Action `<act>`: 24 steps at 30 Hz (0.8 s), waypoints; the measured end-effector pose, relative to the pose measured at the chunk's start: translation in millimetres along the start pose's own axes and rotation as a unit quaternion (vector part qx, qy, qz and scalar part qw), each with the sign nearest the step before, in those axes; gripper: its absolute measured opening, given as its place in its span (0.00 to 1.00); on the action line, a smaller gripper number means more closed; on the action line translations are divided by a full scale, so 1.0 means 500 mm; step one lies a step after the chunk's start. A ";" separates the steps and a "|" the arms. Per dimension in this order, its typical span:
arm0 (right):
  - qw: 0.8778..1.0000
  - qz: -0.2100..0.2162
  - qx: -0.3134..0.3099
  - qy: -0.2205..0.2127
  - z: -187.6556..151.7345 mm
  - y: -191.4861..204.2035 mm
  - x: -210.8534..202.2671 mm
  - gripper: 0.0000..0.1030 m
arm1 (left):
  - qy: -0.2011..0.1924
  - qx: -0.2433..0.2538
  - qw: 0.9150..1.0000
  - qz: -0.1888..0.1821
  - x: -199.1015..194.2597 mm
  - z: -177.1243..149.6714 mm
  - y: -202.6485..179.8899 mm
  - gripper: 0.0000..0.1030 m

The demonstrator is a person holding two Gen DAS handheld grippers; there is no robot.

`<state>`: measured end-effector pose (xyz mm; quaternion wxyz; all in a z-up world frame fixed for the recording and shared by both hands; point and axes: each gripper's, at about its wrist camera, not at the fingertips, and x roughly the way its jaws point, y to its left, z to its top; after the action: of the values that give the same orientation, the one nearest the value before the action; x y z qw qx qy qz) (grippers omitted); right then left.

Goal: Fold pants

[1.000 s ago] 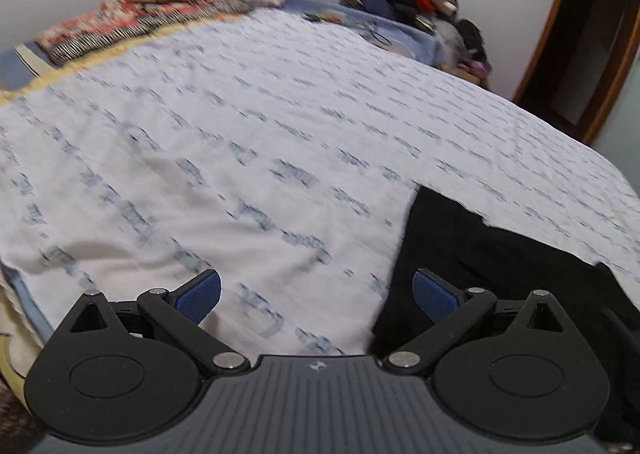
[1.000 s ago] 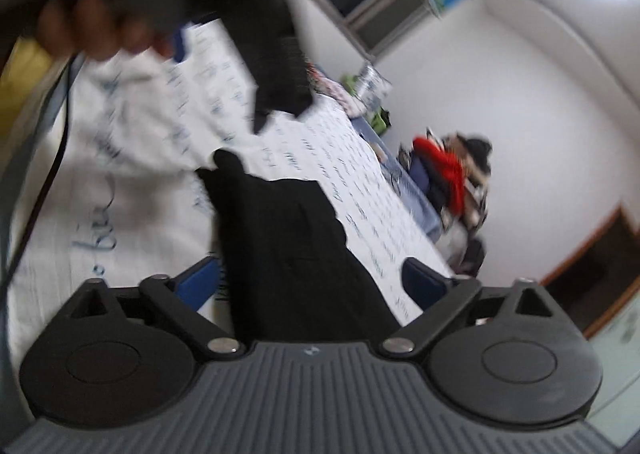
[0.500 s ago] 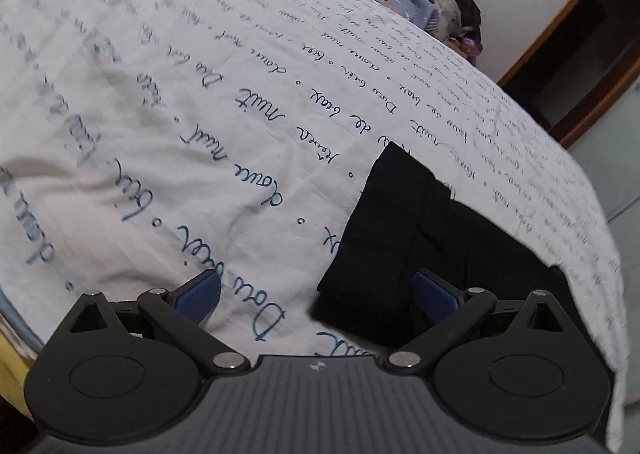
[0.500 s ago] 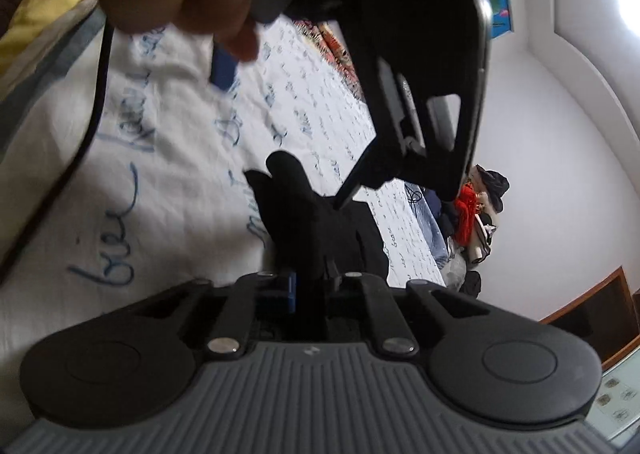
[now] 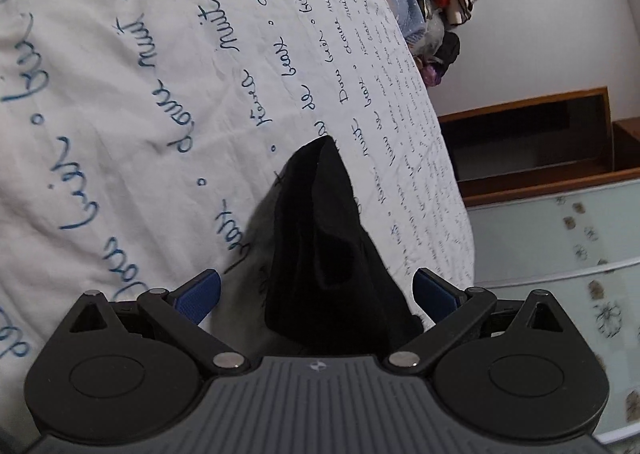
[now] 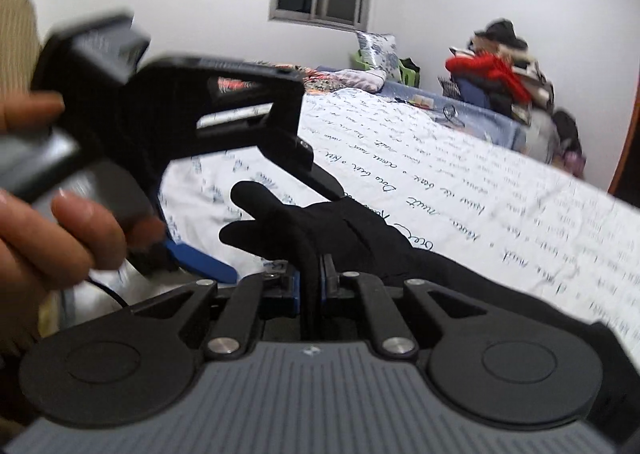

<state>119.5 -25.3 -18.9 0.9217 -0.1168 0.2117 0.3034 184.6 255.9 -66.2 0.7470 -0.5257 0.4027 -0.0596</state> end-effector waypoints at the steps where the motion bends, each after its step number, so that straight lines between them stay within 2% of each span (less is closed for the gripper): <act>1: 1.000 0.003 0.009 -0.002 0.007 -0.008 -0.001 0.08 | -0.001 -0.004 1.000 -0.004 0.007 0.004 -0.001 1.00; 5: 0.999 0.008 0.034 -0.011 0.015 -0.023 -0.013 0.09 | -0.004 -0.014 1.000 -0.017 0.033 0.012 -0.007 0.96; 6: 0.999 0.010 0.042 -0.014 0.016 -0.028 -0.015 0.09 | -0.004 -0.013 1.000 -0.021 0.038 0.014 -0.010 0.85; 7: 0.999 0.014 0.048 -0.013 0.017 -0.033 -0.014 0.09 | -0.002 -0.006 1.000 -0.026 0.043 0.016 -0.015 0.64; 8: 0.999 0.016 0.049 -0.012 0.018 -0.035 -0.014 0.09 | -0.001 0.004 1.000 -0.026 0.048 0.017 -0.020 0.51; 10: 0.999 0.020 0.041 -0.003 0.015 -0.034 -0.007 0.12 | -0.014 0.028 1.000 0.005 0.046 0.017 -0.026 0.27; 13: 0.999 0.039 0.018 0.015 0.013 -0.022 -0.008 0.16 | -0.028 0.057 0.998 0.017 0.044 0.016 -0.025 0.20; 15: 0.999 0.051 0.006 0.005 0.014 -0.028 -0.041 0.20 | -0.037 0.079 0.996 0.023 0.045 0.012 -0.025 0.20; 16: 0.999 0.041 0.001 0.000 0.016 -0.041 -0.059 0.20 | -0.042 0.091 0.995 0.028 0.045 0.009 -0.028 0.19; 18: 1.000 -0.011 -0.007 0.003 0.017 -0.088 -0.084 0.23 | -0.054 0.124 0.990 0.041 0.045 0.000 -0.037 0.19; 19: 0.999 -0.040 -0.007 0.008 0.015 -0.120 -0.091 0.33 | -0.059 0.146 0.986 0.049 0.043 -0.004 -0.042 0.19; 21: 0.994 -0.108 0.000 0.027 0.007 -0.206 -0.094 0.44 | -0.074 0.185 0.978 0.062 0.041 -0.018 -0.056 0.19; 22: 0.991 -0.130 0.007 0.041 0.001 -0.258 -0.092 0.44 | -0.081 0.204 0.973 0.068 0.034 -0.025 -0.058 0.19; 24: 0.987 -0.140 0.044 0.067 -0.012 -0.355 -0.088 0.44 | -0.097 0.239 0.963 0.082 0.033 -0.039 -0.068 0.19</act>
<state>193.7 -189.7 11.2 0.9428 -0.1249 0.2681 0.1536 193.9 218.3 -49.3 0.8888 -0.2999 0.3440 -0.0416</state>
